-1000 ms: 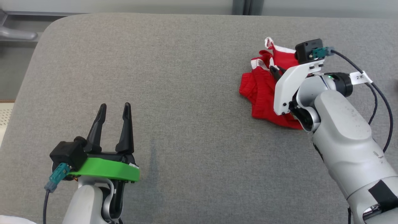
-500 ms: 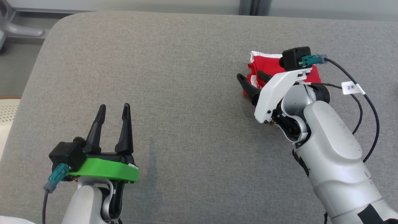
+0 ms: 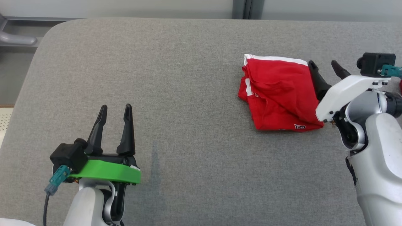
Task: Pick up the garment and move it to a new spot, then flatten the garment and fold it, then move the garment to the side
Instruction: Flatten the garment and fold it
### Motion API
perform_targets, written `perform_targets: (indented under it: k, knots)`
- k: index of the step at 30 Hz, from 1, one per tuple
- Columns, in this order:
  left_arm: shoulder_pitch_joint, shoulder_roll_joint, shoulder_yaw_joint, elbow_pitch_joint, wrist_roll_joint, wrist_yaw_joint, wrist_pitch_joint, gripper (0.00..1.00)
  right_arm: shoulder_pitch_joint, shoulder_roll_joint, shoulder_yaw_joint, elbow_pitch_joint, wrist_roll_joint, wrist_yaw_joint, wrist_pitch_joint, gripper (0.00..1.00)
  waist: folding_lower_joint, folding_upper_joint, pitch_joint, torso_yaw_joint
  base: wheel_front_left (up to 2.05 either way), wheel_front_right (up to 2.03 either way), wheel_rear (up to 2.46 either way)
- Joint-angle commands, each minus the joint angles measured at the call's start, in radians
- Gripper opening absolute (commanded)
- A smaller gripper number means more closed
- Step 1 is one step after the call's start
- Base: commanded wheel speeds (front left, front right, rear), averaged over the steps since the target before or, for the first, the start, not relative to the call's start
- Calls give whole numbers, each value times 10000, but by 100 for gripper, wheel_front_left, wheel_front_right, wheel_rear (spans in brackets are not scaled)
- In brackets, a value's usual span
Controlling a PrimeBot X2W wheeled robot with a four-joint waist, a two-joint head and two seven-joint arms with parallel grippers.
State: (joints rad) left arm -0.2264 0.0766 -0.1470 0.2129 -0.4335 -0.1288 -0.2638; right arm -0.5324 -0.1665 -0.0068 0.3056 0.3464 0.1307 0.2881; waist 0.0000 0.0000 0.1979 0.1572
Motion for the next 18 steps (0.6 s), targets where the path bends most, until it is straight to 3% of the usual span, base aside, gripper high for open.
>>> perform_targets:
  k: [1,2,3,4,10,18]
  knots:
    - [-34,20,-28,-32,13,-21,-2,100,198,22,-98,192,-249,-3,-112,100,0,0,53,42,0,0,0]
    - [-43,34,-20,-38,-7,-21,-3,100,259,37,-207,389,-375,-3,-195,53,0,0,84,55,0,0,0]
    - [-45,52,-11,-35,-15,-21,-2,100,298,14,-245,536,-553,-3,-254,35,0,0,105,66,0,0,0]
    - [-49,74,-10,-27,-18,-21,-3,100,346,11,-230,724,-719,-3,-329,0,0,0,125,77,0,0,0]
    - [-52,162,45,31,-9,-21,-2,100,441,263,316,1726,-964,-3,-362,0,0,0,78,102,0,0,0]
    - [273,220,280,97,51,-21,-2,100,985,485,2586,1637,204,-8,107,0,0,0,-293,-157,0,0,0]
